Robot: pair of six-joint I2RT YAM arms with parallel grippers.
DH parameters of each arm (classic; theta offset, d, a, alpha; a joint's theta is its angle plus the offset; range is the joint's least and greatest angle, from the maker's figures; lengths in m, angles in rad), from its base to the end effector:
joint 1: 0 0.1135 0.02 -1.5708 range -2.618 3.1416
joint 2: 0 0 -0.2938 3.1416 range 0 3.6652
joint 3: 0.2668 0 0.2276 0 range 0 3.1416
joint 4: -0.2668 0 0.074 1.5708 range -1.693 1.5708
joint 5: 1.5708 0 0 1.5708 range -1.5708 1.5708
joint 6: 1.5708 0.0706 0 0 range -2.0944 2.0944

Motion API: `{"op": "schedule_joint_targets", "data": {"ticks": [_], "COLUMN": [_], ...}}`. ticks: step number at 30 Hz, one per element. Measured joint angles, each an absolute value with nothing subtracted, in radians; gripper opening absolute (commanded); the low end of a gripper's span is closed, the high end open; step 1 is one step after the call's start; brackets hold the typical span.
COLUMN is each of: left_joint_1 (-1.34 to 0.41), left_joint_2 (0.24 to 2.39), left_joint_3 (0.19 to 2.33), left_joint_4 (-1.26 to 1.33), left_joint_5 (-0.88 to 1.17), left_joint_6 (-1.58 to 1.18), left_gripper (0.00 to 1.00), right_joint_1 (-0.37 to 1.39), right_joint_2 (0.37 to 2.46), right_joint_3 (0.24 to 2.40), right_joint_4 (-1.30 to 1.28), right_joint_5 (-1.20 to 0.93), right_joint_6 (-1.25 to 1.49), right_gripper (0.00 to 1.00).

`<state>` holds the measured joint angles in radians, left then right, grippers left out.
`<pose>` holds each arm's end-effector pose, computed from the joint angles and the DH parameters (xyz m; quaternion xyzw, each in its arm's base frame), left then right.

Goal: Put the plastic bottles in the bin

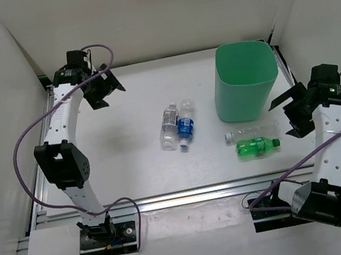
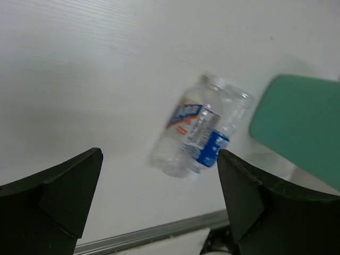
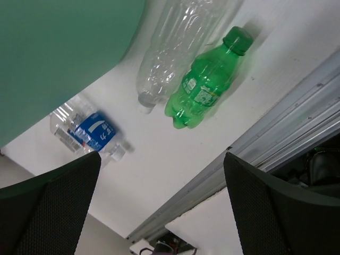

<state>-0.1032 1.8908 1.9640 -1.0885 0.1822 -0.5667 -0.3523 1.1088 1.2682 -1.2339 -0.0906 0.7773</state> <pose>0.3992 -0.0542 0.3464 -0.1957 0.9378 -0.1724 0.2291 0.1571 -0.0509 0.3437 0.5089 0.8239 0.0947 0.2306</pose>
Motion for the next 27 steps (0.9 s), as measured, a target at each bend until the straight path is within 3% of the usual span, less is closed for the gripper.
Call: {"op": "schedule_joint_targets", "data": {"ticks": [4, 7, 13, 20, 27], "left_joint_1": [-0.093, -0.095, -0.125, -0.211, -0.267], "left_joint_2": [1.938, 2.080, 2.322, 2.340, 2.349], "left_joint_3": [1.907, 1.995, 2.179, 2.191, 2.191], "left_joint_4": [-0.995, -0.964, -0.922, -0.900, -0.888], "left_joint_5": [0.416, 0.504, 0.529, 0.489, 0.590], "left_joint_6": [-0.564, -0.579, -0.608, -0.602, -0.548], "left_gripper": [1.00, 1.00, 1.00, 1.00, 1.00], "right_joint_1": [-0.351, -0.350, -0.325, -0.302, -0.302], "right_joint_2": [1.134, 1.175, 1.204, 1.197, 1.190], "right_joint_3": [1.269, 1.268, 1.275, 1.314, 1.315], "right_joint_4": [-1.220, -1.209, -1.201, -1.180, -1.176], "right_joint_5": [-0.168, -0.232, -0.289, -0.312, -0.313], "right_joint_6": [0.736, 0.697, 0.645, 0.609, 0.596], "right_gripper": [1.00, 1.00, 1.00, 1.00, 1.00]}}
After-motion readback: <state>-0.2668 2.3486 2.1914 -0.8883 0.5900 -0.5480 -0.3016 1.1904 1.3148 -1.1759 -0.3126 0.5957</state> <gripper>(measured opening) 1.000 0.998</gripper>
